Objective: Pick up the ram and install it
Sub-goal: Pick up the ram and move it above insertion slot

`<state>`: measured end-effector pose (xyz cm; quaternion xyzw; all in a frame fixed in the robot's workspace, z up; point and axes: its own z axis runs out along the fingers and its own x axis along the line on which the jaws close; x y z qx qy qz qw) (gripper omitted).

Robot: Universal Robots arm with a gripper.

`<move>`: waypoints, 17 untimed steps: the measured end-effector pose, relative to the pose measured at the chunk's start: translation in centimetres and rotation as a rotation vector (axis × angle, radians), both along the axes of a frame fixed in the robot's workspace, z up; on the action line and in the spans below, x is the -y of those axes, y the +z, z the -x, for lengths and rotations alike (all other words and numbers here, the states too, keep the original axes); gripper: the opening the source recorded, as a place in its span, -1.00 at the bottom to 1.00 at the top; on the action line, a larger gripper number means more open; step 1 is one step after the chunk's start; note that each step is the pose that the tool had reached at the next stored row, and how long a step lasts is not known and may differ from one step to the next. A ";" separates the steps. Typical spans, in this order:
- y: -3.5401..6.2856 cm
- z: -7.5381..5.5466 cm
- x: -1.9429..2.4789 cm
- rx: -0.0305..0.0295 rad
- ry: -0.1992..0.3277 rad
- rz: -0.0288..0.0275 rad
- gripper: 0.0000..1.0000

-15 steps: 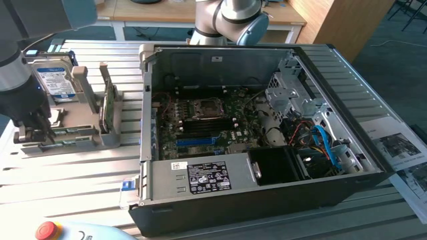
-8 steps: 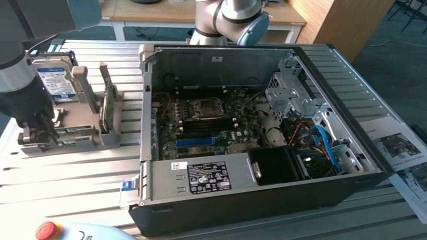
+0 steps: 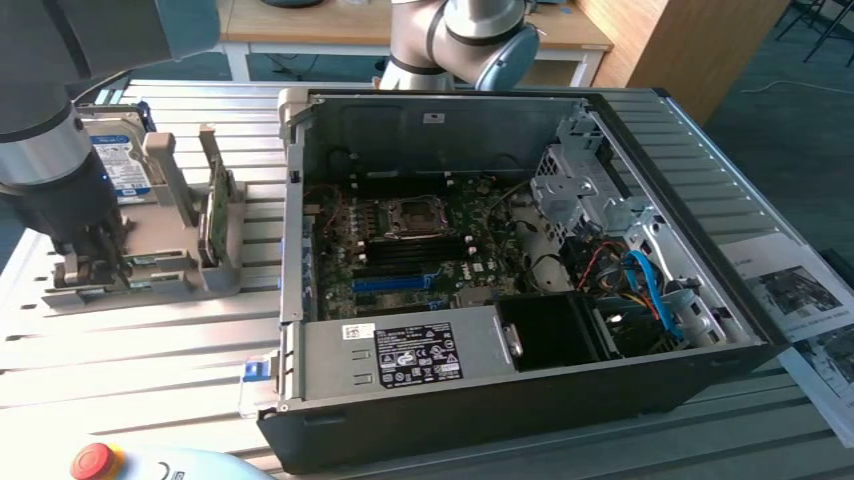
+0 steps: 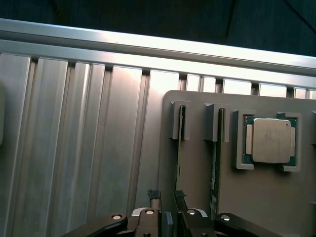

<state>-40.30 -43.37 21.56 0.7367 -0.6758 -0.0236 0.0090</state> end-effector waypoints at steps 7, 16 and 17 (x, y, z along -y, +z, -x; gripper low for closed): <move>0.00 -0.4 0.00 0.0001 0.000 0.0000 -0.53; -0.01 -0.5 -0.68 0.0000 0.000 -0.0001 -0.53; -0.01 -0.6 -0.77 0.0000 0.000 -0.0001 -0.53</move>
